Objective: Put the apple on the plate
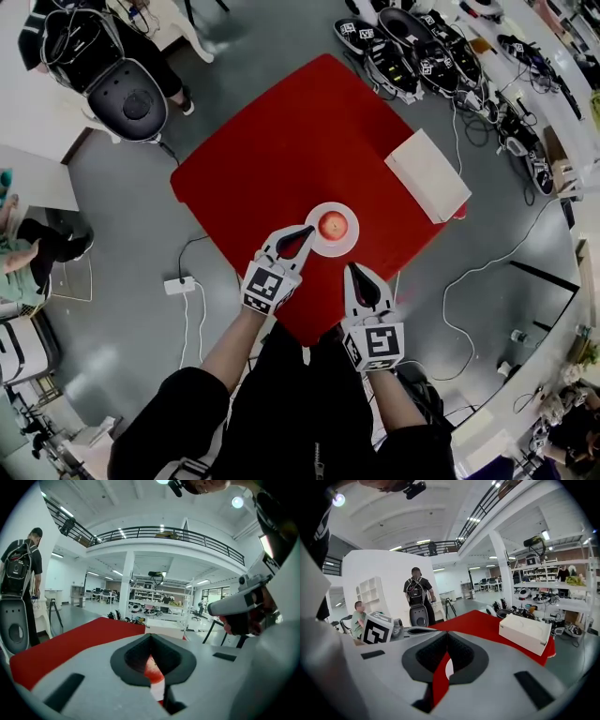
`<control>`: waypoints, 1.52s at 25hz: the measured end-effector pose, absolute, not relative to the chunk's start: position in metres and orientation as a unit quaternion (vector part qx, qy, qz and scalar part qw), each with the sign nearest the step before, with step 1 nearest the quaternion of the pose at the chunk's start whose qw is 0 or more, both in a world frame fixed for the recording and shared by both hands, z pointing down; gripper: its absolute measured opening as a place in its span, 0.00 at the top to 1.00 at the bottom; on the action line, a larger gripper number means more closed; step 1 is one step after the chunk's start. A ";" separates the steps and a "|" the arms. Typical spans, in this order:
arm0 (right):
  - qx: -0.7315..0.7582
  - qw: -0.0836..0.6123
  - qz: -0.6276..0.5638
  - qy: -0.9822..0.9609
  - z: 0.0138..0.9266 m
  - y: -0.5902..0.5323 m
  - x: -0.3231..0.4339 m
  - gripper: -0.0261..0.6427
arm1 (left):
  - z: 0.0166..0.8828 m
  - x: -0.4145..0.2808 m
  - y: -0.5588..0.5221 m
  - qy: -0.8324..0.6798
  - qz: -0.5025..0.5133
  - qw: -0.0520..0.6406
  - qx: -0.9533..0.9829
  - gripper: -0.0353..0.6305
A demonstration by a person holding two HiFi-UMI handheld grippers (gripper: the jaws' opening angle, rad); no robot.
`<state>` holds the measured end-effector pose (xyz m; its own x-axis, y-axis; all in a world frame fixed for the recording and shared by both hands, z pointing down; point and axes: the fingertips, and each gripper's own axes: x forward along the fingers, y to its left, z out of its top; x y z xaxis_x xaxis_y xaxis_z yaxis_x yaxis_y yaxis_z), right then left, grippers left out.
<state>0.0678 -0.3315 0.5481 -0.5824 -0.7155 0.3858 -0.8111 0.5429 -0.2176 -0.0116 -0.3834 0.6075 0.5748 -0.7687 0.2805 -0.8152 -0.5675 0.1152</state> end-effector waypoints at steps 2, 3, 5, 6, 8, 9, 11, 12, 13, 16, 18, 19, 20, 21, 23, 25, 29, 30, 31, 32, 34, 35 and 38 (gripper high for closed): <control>0.424 0.121 0.181 -0.879 0.537 -0.334 0.065 0.94 | 0.591 -0.013 -0.378 -0.457 0.097 0.120 0.876 0.94; 0.418 0.121 0.179 -0.883 0.533 -0.335 0.065 0.94 | 0.582 -0.012 -0.374 -0.458 0.097 0.120 0.875 0.94; 0.411 0.121 0.175 -0.887 0.527 -0.337 0.065 0.94 | 0.563 -0.010 -0.367 -0.460 0.098 0.111 0.876 0.94; 0.409 0.121 0.174 -0.887 0.524 -0.339 0.066 0.94 | 0.555 -0.010 -0.364 -0.462 0.097 0.106 0.875 0.94; 0.408 0.118 0.175 -0.889 0.520 -0.342 0.065 0.94 | 0.539 -0.010 -0.360 -0.467 0.096 0.097 0.874 0.94; 0.407 0.116 0.177 -0.888 0.520 -0.343 0.065 0.94 | 0.532 -0.010 -0.357 -0.470 0.095 0.094 0.873 0.94; 0.406 0.116 0.186 -0.887 0.522 -0.339 0.066 0.94 | 0.522 -0.008 -0.347 -0.474 0.095 0.092 0.871 0.94; 0.405 0.117 0.190 -0.887 0.523 -0.336 0.067 0.94 | 0.520 -0.007 -0.342 -0.476 0.096 0.093 0.869 0.94; 0.403 0.119 0.192 -0.887 0.523 -0.334 0.067 0.94 | 0.519 -0.006 -0.338 -0.478 0.098 0.095 0.868 0.94; 0.398 0.118 0.189 -0.890 0.519 -0.329 0.063 0.94 | 0.519 -0.006 -0.330 -0.476 0.106 0.104 0.867 0.94; 0.394 0.119 0.186 -0.892 0.515 -0.321 0.059 0.94 | 0.519 -0.008 -0.321 -0.476 0.108 0.106 0.866 0.94; 0.393 0.120 0.185 -0.893 0.514 -0.317 0.058 0.94 | 0.519 -0.009 -0.316 -0.477 0.108 0.107 0.866 0.94; 0.391 0.121 0.184 -0.894 0.514 -0.314 0.057 0.94 | 0.518 -0.010 -0.312 -0.479 0.108 0.107 0.865 0.94; 0.390 0.122 0.183 -0.894 0.514 -0.311 0.056 0.94 | 0.519 -0.010 -0.308 -0.480 0.107 0.108 0.864 0.94; 0.388 0.126 0.179 -0.895 0.516 -0.304 0.056 0.94 | 0.522 -0.010 -0.301 -0.478 0.107 0.108 0.865 0.94; 0.387 0.130 0.177 -0.896 0.518 -0.299 0.056 0.94 | 0.521 -0.008 -0.299 -0.477 0.107 0.106 0.866 0.94; 0.386 0.132 0.170 -0.897 0.515 -0.297 0.059 0.94 | 0.517 -0.003 -0.299 -0.473 0.108 0.103 0.868 0.94; 0.387 0.131 0.168 -0.897 0.513 -0.297 0.059 0.94 | 0.517 -0.002 -0.298 -0.471 0.108 0.103 0.869 0.94; 0.388 0.129 0.166 -0.897 0.511 -0.297 0.058 0.94 | 0.518 -0.003 -0.298 -0.468 0.109 0.103 0.871 0.94; 0.390 0.128 0.164 -0.897 0.509 -0.297 0.057 0.94 | 0.519 -0.003 -0.297 -0.466 0.111 0.103 0.872 0.94; 0.392 0.128 0.161 -0.897 0.509 -0.297 0.057 0.94 | 0.520 -0.003 -0.298 -0.464 0.110 0.102 0.873 0.94; 0.393 0.128 0.160 -0.896 0.509 -0.297 0.057 0.94 | 0.519 -0.003 -0.299 -0.464 0.109 0.102 0.873 0.94; 0.396 0.129 0.161 -0.895 0.509 -0.294 0.060 0.94 | 0.519 0.000 -0.298 -0.463 0.110 0.105 0.873 0.94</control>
<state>0.0601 -0.2942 0.5092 -0.6537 -0.6664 0.3586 -0.7496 0.6353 -0.1857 -0.0002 -0.2984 0.5195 0.5466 -0.7854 0.2904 -0.8320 -0.5487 0.0819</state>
